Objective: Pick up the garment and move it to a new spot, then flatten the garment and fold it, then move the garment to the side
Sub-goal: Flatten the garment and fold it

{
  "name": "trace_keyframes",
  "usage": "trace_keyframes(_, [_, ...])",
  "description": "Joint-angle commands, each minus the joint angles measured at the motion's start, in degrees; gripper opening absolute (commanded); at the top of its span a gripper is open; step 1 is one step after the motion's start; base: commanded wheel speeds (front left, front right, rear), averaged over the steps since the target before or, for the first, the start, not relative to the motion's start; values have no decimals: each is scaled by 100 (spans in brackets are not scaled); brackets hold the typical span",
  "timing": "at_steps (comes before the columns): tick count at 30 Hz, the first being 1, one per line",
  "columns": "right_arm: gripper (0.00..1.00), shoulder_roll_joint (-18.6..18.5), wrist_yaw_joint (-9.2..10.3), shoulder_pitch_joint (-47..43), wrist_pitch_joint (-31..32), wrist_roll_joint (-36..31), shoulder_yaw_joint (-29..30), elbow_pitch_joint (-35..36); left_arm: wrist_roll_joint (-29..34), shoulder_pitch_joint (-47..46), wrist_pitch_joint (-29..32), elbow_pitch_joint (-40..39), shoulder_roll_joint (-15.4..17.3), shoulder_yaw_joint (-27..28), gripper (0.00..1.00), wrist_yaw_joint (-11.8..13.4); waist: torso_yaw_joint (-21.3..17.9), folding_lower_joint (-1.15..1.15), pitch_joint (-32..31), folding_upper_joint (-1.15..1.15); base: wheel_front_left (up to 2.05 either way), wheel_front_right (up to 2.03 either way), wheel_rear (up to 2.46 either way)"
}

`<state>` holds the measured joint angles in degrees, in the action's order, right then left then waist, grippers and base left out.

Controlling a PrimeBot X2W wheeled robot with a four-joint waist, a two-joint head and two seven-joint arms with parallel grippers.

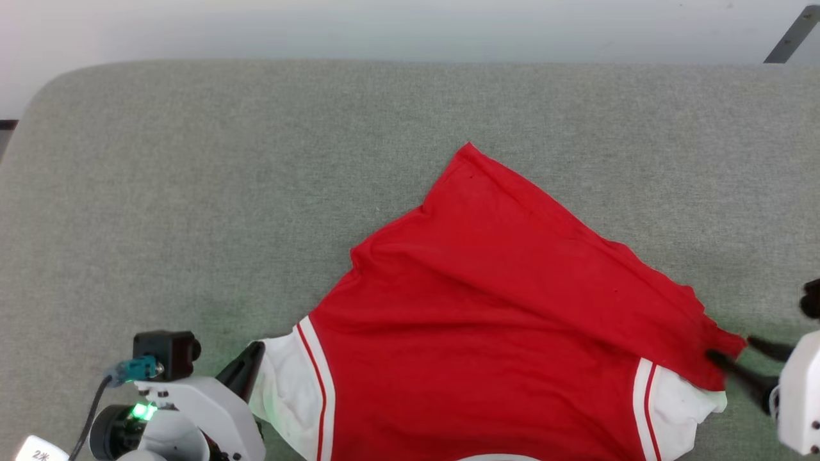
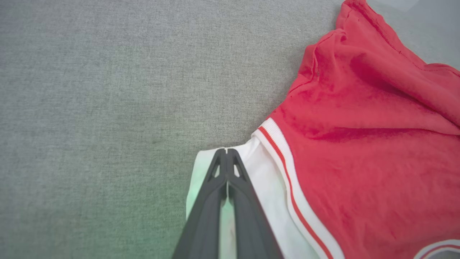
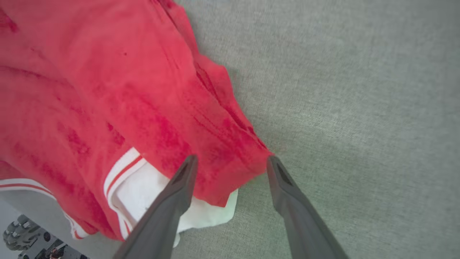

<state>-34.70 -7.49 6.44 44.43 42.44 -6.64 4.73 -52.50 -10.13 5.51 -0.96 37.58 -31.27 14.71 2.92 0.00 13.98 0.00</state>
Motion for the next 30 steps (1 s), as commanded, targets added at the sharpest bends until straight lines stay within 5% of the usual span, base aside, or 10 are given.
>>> trace_keyframes(1, [100, -6, 0, -79, -29, -63, 135, 174, -27, 53, -18, -14, 12, 6, 0, 38, -10, 0, -20, 0, 0, 0, 0])
trace_keyframes(9, [100, 118, 0, -42, 340, -388, 680, 1243, -6, 124, -56, -62, -9, -34, 0, 48, 28, 0, -88, 0, 0, 0, 0])
trace_keyframes(16, [100, 171, 0, 847, 99, -777, 393, 1667, 62, -5, -10, -44, -106, -171, 0, -29, 305, 0, -111, 0, 0, 0, 0])
trace_keyframes(24, [100, 251, 1, 2397, -715, -961, -679, 637, 151, -337, 23, 184, -400, -420, 0, -257, 880, 0, 30, 0, 0, 0, 0])
trace_keyframes(30, [100, 292, 0, 3540, -668, -688, -1692, -759, 224, -701, 16, 477, -721, -637, 0, -493, 1325, 0, 230, 0, 0, 0, 0])
